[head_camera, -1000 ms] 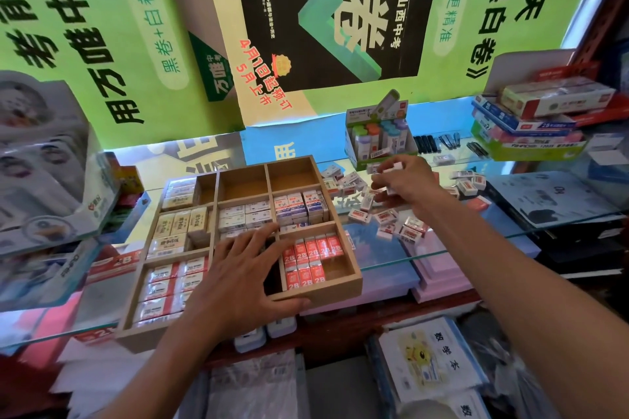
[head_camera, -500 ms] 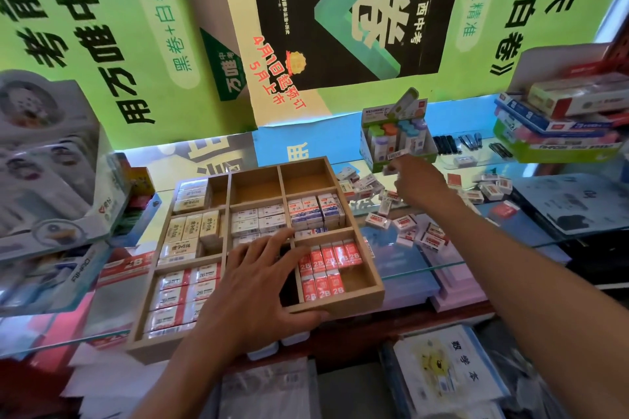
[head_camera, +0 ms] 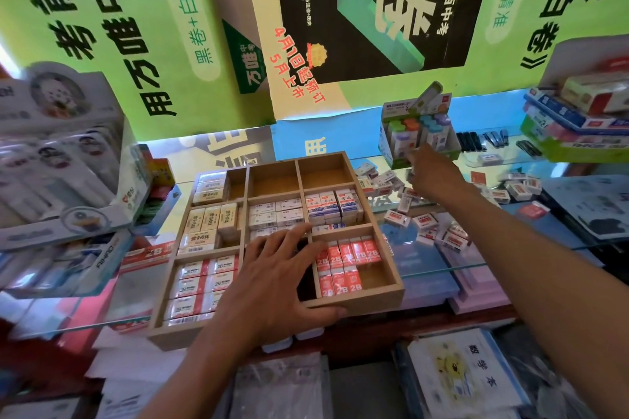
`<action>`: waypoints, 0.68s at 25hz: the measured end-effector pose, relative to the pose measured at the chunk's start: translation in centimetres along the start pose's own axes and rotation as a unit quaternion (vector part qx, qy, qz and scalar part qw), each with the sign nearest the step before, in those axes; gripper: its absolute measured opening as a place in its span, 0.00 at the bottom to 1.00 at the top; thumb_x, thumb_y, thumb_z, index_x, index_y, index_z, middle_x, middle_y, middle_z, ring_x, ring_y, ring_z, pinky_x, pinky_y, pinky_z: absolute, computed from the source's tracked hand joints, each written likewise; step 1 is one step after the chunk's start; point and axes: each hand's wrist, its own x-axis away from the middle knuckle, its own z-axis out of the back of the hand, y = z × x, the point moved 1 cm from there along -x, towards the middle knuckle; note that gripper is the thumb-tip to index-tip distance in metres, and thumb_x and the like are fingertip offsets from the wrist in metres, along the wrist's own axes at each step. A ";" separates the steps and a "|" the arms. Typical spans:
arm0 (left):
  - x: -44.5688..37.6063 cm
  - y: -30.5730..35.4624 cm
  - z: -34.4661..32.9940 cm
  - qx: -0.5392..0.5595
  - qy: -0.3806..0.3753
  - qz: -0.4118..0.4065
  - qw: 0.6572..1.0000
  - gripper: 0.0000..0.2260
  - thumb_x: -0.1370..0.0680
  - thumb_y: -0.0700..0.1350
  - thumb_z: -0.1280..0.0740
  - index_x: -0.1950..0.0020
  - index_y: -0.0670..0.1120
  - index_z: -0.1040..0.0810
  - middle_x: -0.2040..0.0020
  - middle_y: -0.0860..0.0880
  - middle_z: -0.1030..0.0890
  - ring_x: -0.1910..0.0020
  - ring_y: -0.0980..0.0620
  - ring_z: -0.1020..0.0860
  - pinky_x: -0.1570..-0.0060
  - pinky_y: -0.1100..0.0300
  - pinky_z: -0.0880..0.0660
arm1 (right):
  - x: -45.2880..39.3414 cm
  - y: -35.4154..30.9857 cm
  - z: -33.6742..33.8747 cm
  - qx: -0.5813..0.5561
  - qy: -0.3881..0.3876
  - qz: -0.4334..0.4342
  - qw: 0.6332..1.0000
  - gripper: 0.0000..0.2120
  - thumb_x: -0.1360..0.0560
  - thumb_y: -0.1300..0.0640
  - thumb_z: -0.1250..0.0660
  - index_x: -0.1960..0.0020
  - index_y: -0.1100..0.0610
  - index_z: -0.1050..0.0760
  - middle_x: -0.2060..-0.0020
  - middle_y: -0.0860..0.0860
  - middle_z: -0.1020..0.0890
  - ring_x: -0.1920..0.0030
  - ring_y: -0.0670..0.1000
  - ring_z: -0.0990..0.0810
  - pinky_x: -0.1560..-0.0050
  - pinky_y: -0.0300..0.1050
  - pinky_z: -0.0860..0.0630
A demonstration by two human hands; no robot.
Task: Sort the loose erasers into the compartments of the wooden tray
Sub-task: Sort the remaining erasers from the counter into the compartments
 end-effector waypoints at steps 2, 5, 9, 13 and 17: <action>0.0 0.1 0.1 0.003 -0.001 -0.001 1.000 0.47 0.36 0.82 0.52 0.21 0.61 0.50 0.20 0.56 0.55 0.22 0.52 0.52 0.27 0.55 0.60 | 0.3 0.0 0.0 -0.010 0.000 -0.018 1.000 0.11 0.24 0.57 0.32 0.43 0.58 0.26 0.51 0.55 0.21 0.56 0.55 0.21 0.57 0.46 0.25; 0.1 0.1 -0.1 0.002 -0.010 -0.001 1.000 0.46 0.34 0.81 0.49 0.21 0.61 0.50 0.20 0.56 0.55 0.22 0.52 0.53 0.25 0.52 0.57 | 1.0 -0.3 0.9 -0.102 0.027 -0.045 0.993 0.08 0.25 0.57 0.33 0.49 0.60 0.23 0.56 0.55 0.20 0.57 0.55 0.22 0.57 0.46 0.26; 0.0 0.2 0.1 -0.007 -0.014 -0.001 1.000 0.47 0.36 0.81 0.52 0.21 0.61 0.52 0.20 0.56 0.56 0.22 0.52 0.55 0.25 0.52 0.58 | 1.3 -1.8 3.3 -0.239 0.018 -0.049 0.970 0.10 0.26 0.56 0.30 0.49 0.62 0.19 0.55 0.56 0.18 0.55 0.57 0.20 0.55 0.48 0.25; 0.1 0.3 0.3 0.001 -0.006 -0.003 1.000 0.46 0.35 0.81 0.49 0.21 0.61 0.51 0.20 0.56 0.56 0.22 0.51 0.54 0.25 0.52 0.58 | 2.1 -3.8 2.2 -0.209 0.001 -0.014 0.978 0.11 0.21 0.56 0.36 0.40 0.58 0.22 0.44 0.55 0.19 0.50 0.58 0.19 0.52 0.47 0.24; 0.0 0.0 0.0 0.006 0.005 -0.009 1.000 0.45 0.34 0.81 0.48 0.22 0.61 0.48 0.20 0.56 0.55 0.22 0.52 0.53 0.25 0.52 0.58 | 2.5 -4.2 1.3 -0.166 -0.095 -0.005 0.982 0.16 0.19 0.58 0.41 0.33 0.53 0.27 0.34 0.56 0.25 0.63 0.54 0.19 0.64 0.46 0.24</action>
